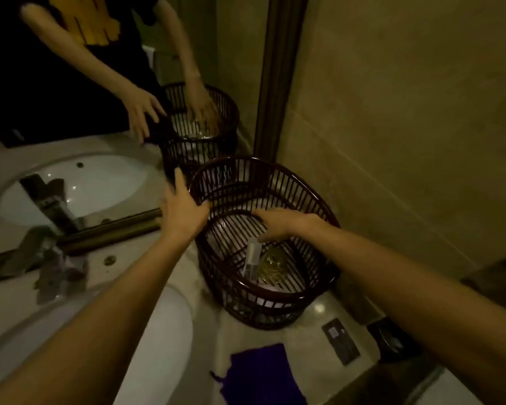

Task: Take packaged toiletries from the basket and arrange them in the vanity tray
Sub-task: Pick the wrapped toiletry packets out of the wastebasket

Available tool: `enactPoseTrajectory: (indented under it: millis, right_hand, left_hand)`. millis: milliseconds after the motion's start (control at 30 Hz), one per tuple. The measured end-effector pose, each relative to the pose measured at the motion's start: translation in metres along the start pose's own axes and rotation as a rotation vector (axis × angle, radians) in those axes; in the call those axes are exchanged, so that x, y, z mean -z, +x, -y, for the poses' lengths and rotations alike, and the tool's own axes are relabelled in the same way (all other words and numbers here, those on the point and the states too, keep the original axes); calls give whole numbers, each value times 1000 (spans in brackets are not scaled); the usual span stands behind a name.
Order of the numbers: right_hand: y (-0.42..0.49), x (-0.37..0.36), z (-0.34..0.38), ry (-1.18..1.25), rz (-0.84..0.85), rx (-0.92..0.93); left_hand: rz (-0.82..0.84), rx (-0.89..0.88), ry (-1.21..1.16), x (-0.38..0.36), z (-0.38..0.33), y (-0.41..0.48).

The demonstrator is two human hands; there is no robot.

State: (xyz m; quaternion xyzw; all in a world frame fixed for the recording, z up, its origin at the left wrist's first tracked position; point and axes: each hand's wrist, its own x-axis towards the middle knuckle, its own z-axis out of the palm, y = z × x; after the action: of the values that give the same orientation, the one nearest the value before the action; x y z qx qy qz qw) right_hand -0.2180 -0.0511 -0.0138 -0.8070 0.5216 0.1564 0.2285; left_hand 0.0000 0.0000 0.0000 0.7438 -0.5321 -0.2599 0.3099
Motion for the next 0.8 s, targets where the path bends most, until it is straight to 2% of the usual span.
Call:
enactPoseTrajectory:
  millis: [133,267,467,800]
  right_hand:
    - [43,-7,-6,-93,154,-19]
    - [84,-21,-2,-154,242,-89]
    - [115,-58,-5,-100,229,-198]
    - [128,-63,-22,-20,125,-196]
  left_hand:
    - [-17,112,-292,-22,1,-2]
    - [-84,129,-282,-29,2,-2]
    - [-143,104,-189,-32,3,-2]
    - [-137,126,-167,-32,4,-2]
